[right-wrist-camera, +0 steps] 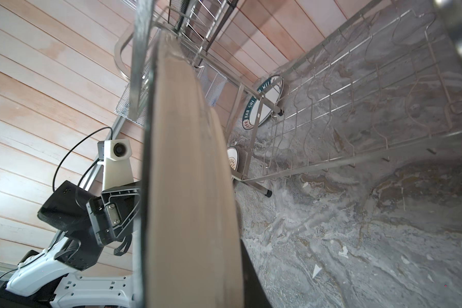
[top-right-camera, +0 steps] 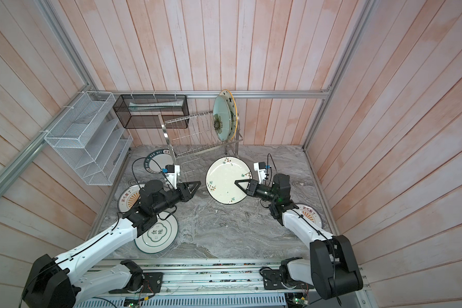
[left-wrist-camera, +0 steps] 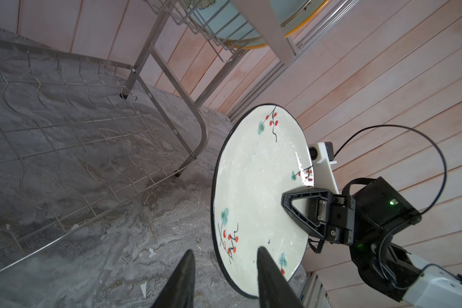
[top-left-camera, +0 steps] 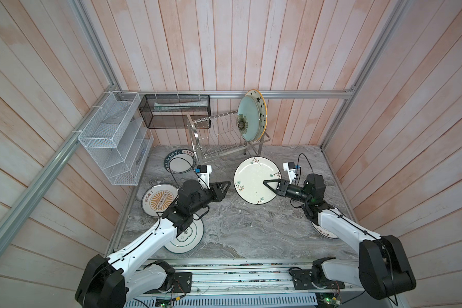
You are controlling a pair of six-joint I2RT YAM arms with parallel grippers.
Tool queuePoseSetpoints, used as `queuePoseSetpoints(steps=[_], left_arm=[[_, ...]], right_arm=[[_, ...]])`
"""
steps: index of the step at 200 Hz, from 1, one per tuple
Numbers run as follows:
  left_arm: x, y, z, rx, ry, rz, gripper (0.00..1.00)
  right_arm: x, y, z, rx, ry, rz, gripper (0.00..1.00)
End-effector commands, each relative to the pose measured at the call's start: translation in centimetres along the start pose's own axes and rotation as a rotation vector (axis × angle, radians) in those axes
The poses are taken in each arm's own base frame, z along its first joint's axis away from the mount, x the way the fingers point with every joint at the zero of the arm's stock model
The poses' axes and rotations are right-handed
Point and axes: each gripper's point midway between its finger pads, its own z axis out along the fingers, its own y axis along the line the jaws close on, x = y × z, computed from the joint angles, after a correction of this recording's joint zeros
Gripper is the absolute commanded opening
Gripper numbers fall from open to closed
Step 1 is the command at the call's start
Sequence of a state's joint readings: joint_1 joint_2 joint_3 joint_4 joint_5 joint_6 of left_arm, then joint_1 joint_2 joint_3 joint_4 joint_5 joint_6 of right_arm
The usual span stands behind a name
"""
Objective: Load plates into a dish rack
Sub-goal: Place the plate on the dish rack.
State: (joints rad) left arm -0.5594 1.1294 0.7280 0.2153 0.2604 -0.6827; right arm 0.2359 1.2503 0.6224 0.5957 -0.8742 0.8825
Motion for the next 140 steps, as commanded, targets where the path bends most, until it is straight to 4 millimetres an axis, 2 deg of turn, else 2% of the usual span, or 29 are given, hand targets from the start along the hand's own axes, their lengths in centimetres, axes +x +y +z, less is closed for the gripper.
queuePoseSetpoints(steps=[1,36,83,114,140], left_arm=[[-1.4,-0.7,0.1,0.005,-0.02,0.059,0.4],[-1.4,-1.2,-0.3,0.026,-0.016,0.046,0.4],[-1.9,-2.5,-1.3,0.063,-0.035,0.041,0.41],[-2.3,-3.0,-1.7,0.075,-0.048,0.047,0.42],[-2.0,-3.0,-1.9,0.071,-0.053,0.044,0.42]], right_arm=[[-4.2,6.3,-1.2,-0.131,-0.081,-0.16,0.0],[-7.7,9.8,-1.5,-0.182,-0.138,-0.259,0.0],[-12.4,13.6,-1.1,-0.234,-0.223,-0.379,0.0],[-16.1,15.0,-0.4,-0.18,-0.32,-0.441,0.0],[-18.3,16.1,0.6,-0.129,-0.39,-0.49,0.0]])
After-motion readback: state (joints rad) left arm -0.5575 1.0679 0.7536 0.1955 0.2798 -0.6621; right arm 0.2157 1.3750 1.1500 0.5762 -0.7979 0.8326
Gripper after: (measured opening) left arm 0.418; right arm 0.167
